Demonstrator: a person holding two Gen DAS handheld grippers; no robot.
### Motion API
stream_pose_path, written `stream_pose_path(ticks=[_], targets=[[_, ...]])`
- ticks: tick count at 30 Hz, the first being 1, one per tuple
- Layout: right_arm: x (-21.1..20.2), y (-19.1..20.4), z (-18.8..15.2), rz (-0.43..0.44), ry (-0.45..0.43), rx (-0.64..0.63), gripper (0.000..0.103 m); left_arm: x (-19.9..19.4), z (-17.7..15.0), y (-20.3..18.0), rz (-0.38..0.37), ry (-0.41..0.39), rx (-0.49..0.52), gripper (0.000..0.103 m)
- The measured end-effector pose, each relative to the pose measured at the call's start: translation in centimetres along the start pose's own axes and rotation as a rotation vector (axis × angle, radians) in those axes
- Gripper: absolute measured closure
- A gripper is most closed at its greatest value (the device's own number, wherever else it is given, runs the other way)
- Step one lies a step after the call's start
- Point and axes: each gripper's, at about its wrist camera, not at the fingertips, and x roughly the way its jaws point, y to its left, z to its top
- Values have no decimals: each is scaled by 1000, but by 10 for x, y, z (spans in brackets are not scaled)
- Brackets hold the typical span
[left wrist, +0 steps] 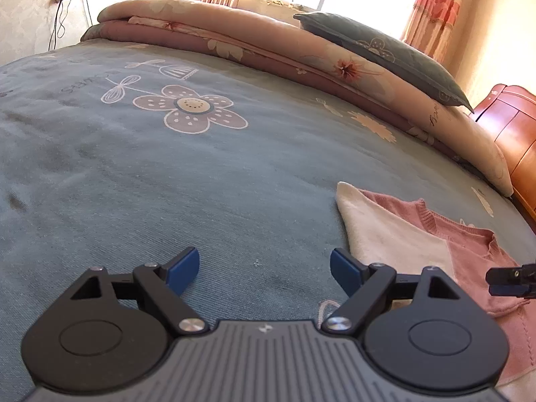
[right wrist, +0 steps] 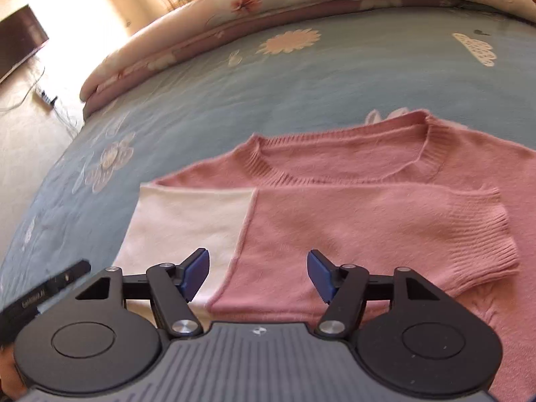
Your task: Fold clothes
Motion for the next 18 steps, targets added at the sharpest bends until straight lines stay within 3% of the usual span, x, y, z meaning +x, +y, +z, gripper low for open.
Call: stream_pose_path(ticks=[1,4,8,11,13,15,18], targets=[[2,2,-3,-5,19,-12,34,0,0,-1,2,1,3,18],[-9,-5,-11,-152,2,-60,34,0,0,-1,0,2,4,18],[-54,-12,-17,-283,-43,-116,31,-1,1,-6,-12,21,9,18],[-93,-20,-26,-353,-63,-147,23,-13,1,-21,-53,26,56,18],[-115,-25,-36,-404,-75,-172,20,-26,-1,-40,-133,24,102,17],[-134,-30,-51,-455,-82,-203,10,-38,-3,-59,-214,21,148,13],[-147,-37,-73,-476,-92,-215,2,-41,-15,-90,-456,100,150,12]])
